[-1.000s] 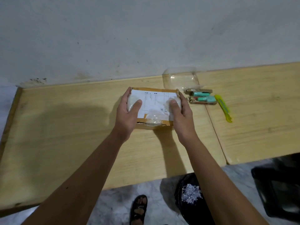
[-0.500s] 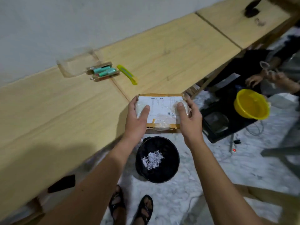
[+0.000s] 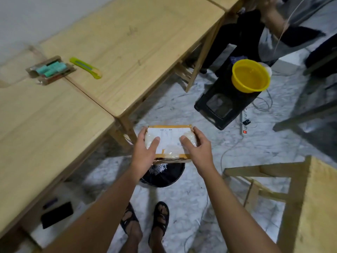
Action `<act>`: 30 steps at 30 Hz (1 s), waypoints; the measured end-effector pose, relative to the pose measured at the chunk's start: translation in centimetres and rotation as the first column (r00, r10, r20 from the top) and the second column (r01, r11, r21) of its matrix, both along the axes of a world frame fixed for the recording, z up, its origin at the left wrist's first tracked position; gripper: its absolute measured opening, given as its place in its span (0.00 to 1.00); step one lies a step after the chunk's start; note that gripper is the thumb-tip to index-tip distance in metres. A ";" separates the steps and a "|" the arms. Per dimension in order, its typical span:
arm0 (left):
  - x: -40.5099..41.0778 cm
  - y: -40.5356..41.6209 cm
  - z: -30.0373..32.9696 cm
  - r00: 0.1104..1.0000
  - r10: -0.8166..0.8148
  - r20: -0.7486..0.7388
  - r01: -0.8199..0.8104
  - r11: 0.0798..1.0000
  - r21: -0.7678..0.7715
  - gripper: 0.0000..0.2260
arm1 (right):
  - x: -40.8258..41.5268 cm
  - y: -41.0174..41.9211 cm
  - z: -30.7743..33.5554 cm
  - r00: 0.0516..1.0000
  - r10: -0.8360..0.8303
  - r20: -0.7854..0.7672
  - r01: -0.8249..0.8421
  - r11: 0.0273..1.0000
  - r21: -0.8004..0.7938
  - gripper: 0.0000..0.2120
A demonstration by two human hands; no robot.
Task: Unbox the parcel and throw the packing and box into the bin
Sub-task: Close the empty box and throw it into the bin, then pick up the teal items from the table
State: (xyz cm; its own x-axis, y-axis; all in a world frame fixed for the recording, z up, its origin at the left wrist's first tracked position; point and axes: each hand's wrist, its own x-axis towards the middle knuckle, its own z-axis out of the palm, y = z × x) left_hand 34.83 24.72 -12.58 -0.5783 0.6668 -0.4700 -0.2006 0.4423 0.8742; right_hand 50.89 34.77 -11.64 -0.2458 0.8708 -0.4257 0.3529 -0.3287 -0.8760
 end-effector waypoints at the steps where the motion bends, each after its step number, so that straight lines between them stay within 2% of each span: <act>1: -0.1 -0.1 -0.2 1.000 -0.015 -0.005 0.015 1.000 -0.007 0.31 | 0.2 -0.1 -0.6 1.000 0.008 0.019 -0.008 1.000 0.000 0.36; 4: -0.8 -0.5 -1.2 0.997 -0.037 -0.066 0.035 0.999 -0.041 0.32 | 0.5 -0.5 -1.9 0.999 0.002 0.035 -0.002 1.000 -0.015 0.33; 6: -1.2 -0.9 -1.6 0.998 -0.028 -0.056 0.025 0.999 -0.041 0.31 | 0.6 -0.7 -2.3 0.999 0.002 0.035 -0.001 1.000 -0.029 0.31; 11: -2.0 -1.3 -1.8 0.999 -0.011 -0.046 0.011 1.000 -0.005 0.28 | -0.2 -0.9 -2.3 0.998 0.051 0.034 -0.051 0.999 -0.014 0.30; 18: -4.9 -1.3 0.9 0.986 -0.049 -0.157 0.063 0.995 0.081 0.28 | -3.4 0.0 -0.2 0.991 0.134 -0.001 -0.134 0.990 0.043 0.27; 25: -14.1 -3.0 3.6 0.965 0.114 -0.236 -0.083 0.987 0.138 0.26 | -13.0 0.4 3.5 0.949 0.316 -0.007 -0.309 0.932 0.189 0.27; 30: -23.2 -7.5 4.1 0.897 0.210 -0.389 -0.194 0.978 0.082 0.27 | -23.5 -0.7 5.0 0.868 0.495 0.035 -0.479 0.819 0.317 0.28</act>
